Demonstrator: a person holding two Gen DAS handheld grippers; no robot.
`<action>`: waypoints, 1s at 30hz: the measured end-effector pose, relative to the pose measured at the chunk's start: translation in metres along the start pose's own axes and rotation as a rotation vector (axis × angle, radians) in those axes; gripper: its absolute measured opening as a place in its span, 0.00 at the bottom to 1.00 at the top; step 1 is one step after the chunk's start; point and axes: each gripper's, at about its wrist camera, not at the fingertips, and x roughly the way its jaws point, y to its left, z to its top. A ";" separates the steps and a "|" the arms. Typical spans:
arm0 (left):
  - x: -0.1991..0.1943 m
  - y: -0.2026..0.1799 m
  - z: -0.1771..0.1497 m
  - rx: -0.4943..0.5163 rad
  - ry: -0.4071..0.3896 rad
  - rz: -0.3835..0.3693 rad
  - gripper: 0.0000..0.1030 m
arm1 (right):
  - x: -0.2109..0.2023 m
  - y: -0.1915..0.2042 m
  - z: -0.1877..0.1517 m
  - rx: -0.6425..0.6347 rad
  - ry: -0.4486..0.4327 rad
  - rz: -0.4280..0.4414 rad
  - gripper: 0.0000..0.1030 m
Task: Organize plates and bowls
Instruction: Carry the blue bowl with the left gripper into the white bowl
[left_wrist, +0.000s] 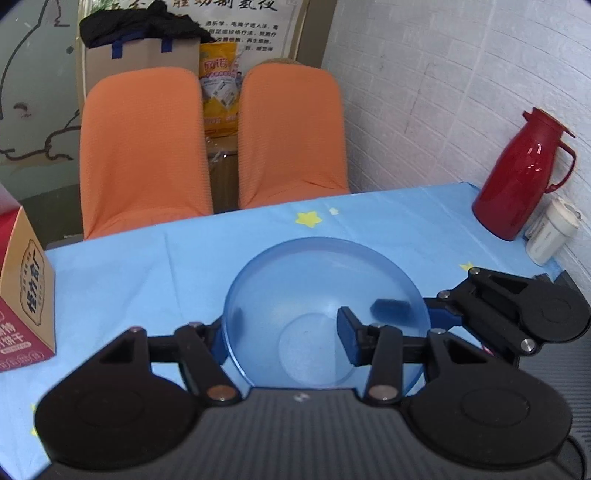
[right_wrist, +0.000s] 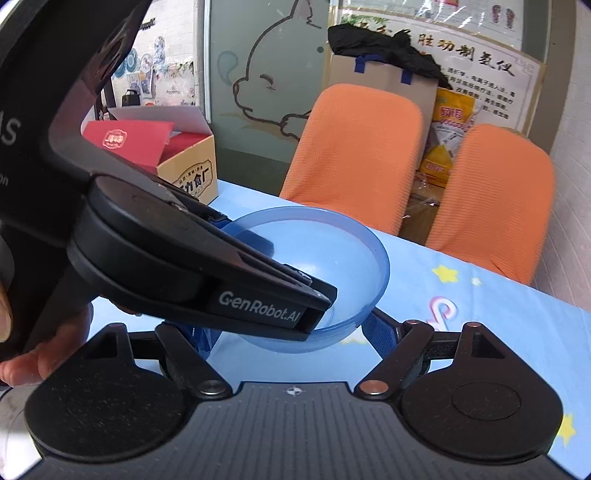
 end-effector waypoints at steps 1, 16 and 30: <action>-0.007 -0.010 -0.005 0.012 -0.008 -0.005 0.46 | -0.012 0.001 -0.006 0.010 -0.011 -0.001 0.67; -0.049 -0.144 -0.083 0.162 -0.028 -0.069 0.46 | -0.115 0.000 -0.098 0.095 -0.076 -0.090 0.67; -0.017 -0.167 -0.116 0.187 0.057 -0.068 0.46 | -0.110 -0.013 -0.154 0.211 -0.071 -0.059 0.67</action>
